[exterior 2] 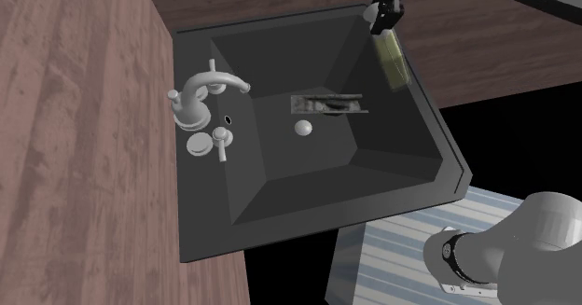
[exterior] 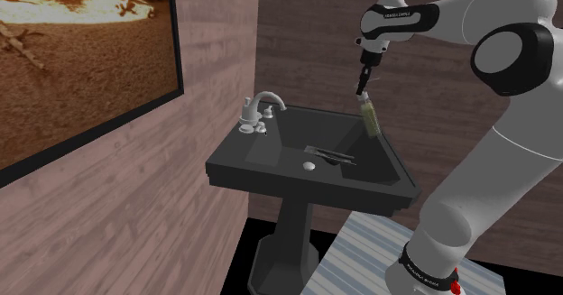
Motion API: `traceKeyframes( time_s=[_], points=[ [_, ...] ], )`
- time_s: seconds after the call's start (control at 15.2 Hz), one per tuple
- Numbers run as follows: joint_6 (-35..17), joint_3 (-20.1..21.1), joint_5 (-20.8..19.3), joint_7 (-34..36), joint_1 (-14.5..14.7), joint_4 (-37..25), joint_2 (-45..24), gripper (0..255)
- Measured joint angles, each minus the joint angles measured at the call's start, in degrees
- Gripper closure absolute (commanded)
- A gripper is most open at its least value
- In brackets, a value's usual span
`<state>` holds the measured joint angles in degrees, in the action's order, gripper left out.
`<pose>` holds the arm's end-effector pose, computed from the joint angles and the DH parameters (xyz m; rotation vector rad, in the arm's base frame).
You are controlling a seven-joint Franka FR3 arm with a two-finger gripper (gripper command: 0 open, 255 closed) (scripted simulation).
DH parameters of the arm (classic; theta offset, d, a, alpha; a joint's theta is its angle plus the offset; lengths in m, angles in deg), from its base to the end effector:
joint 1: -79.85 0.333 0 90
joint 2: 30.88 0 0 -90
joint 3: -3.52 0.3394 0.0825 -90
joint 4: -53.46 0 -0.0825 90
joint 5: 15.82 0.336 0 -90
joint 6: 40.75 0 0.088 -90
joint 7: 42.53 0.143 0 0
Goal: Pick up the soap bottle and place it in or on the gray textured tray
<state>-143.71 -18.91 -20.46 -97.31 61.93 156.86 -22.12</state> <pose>0.3526 -0.3301 0.6012 2.9994 0.3997 0.1128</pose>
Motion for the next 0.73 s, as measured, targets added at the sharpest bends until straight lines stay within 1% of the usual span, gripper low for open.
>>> traceKeyframes(
  time_s=[0.53,0.73],
  points=[
    [-6.3,-0.2,-0.4,0.3,-0.2,7.0,0.7,255],
    [-8.3,-0.3,-0.3,0.2,-0.3,8.7,0.3,255]
  ],
)
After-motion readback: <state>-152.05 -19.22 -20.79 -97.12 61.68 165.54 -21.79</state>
